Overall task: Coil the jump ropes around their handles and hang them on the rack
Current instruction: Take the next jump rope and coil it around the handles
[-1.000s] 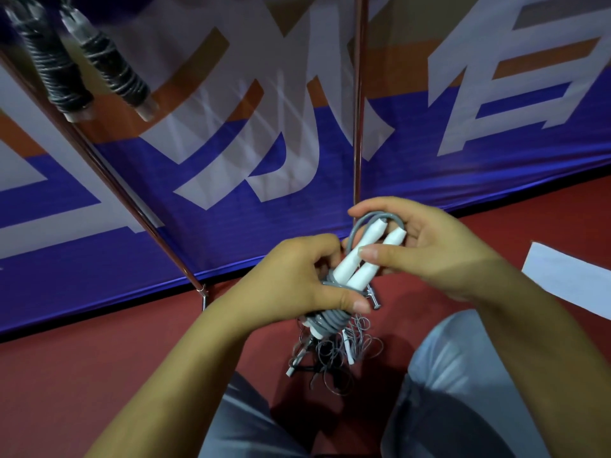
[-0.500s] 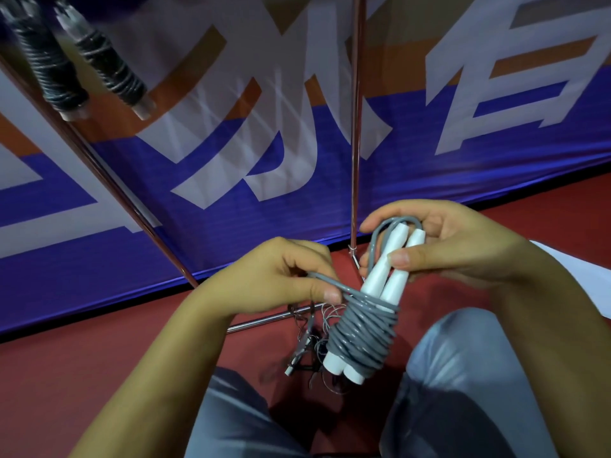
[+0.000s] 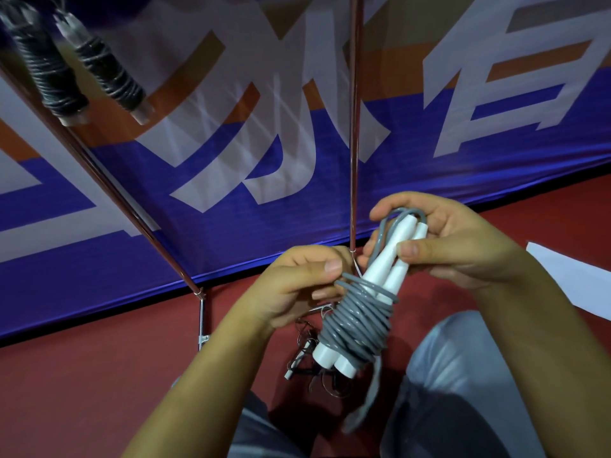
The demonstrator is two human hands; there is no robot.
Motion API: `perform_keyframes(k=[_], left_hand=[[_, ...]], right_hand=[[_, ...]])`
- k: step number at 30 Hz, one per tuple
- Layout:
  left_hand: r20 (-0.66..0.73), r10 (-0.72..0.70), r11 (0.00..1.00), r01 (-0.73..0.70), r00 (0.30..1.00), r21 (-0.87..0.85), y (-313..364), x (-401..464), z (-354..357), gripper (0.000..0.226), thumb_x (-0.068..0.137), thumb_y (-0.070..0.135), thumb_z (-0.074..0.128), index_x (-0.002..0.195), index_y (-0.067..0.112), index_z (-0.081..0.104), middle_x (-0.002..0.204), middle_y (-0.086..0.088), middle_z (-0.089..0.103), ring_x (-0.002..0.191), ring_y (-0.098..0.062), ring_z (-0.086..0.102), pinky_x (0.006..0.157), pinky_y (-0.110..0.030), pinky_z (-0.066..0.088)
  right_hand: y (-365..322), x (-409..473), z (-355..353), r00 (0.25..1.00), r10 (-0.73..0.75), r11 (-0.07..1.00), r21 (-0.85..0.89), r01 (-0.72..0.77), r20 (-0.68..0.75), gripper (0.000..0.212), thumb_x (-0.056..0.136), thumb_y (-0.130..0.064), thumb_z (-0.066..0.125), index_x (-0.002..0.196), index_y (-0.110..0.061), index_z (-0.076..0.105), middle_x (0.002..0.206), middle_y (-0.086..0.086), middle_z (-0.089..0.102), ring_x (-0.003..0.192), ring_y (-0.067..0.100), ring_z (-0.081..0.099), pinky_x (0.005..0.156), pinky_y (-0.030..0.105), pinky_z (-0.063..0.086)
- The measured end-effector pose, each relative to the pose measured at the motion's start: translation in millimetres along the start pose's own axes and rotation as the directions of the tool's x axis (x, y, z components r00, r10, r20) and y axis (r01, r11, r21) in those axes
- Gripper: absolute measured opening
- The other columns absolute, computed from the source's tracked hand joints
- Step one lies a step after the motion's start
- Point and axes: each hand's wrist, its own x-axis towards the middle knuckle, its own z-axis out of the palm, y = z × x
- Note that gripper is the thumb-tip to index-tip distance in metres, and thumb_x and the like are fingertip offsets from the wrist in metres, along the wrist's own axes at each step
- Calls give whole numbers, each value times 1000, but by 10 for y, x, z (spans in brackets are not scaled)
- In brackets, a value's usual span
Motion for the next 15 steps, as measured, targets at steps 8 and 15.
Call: perform_keyframes(k=[8, 15], left_hand=[[-3, -41, 980, 40, 999, -193, -78, -2, -19, 27, 72, 34, 80, 84, 14, 65, 85, 0, 63, 58, -10, 46, 56, -16, 41], [185, -54, 960, 101, 981, -260, -72, 7, 83, 47, 86, 39, 58, 122, 8, 58, 103, 5, 70, 88, -3, 66, 76, -16, 53]], right_hand=[[35, 61, 5, 996, -88, 996, 5, 88, -1, 37, 69, -25, 82, 103, -26, 68, 92, 9, 73, 90, 28, 70, 75, 35, 58], [9, 87, 74, 976, -204, 979, 17, 203, 74, 29, 81, -17, 71, 108, -26, 63, 96, 3, 72, 96, 24, 69, 75, 50, 53]])
